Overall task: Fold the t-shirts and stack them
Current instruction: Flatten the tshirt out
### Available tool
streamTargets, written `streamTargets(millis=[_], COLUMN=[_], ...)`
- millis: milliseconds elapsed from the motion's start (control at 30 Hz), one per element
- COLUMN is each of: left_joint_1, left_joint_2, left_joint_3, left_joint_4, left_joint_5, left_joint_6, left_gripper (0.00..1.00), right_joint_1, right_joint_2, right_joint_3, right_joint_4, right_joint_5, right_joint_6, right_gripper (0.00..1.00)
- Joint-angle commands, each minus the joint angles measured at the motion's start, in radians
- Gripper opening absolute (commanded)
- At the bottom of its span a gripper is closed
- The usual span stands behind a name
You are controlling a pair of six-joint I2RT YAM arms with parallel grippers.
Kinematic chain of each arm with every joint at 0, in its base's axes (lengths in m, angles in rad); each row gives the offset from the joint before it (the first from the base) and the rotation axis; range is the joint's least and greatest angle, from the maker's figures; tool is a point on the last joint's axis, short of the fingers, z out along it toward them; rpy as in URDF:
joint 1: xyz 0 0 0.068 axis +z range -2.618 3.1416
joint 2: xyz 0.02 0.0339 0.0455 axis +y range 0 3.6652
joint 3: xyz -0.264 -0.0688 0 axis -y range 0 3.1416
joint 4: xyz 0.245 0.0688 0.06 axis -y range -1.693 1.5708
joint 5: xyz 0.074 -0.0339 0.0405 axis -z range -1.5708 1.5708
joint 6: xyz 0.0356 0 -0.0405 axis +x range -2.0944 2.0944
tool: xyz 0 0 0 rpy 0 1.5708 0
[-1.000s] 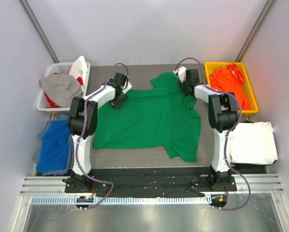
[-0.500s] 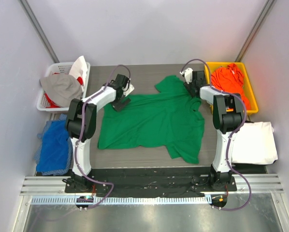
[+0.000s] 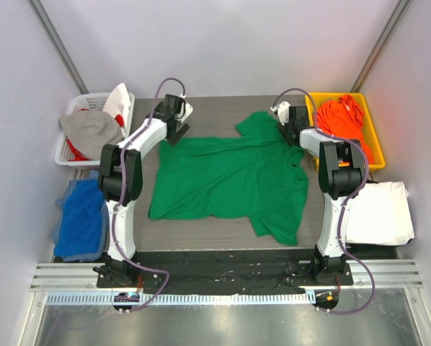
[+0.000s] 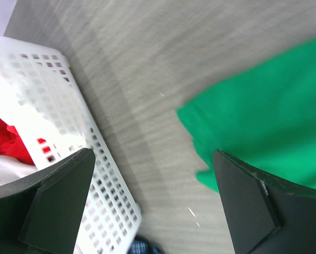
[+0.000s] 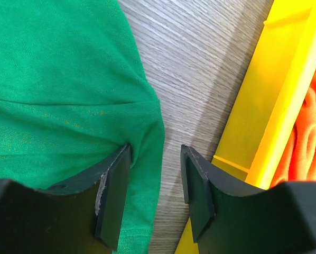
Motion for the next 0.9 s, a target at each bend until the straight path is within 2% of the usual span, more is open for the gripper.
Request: streamTargets(millis=[0,500,600,867], left_joint_1=[0.032,0.047,0.052,0.084], left_joint_2=[0.055,0.152,0.197,0.348], left_joint_3=[0.054,0.104,0.145,0.386], left_joint_4=[0.084,0.109,0.113,0.078], left_joint_5=[-0.020,0.000,-0.025,-0.084], left_joint_6=[0.006,0.028,0.040,0.062], left_gripper=[1.00,1.00,1.00,1.00], right_joint_1=[-0.011,-0.010,-0.010,-0.011], right_joint_2=[-0.010,-0.032,-0.039,-0.009], right_joint_3=[-0.027,-0.058,-0.073,-0.046], right_joint_4=[-0.069,-0.069,-0.052,-0.035], right_joint_5=[0.005,0.011,0.023,0.080], right_joint_6=[0.007,0.008,0.002,-0.021], right_gripper=[0.51,0.51,0.51,0.50])
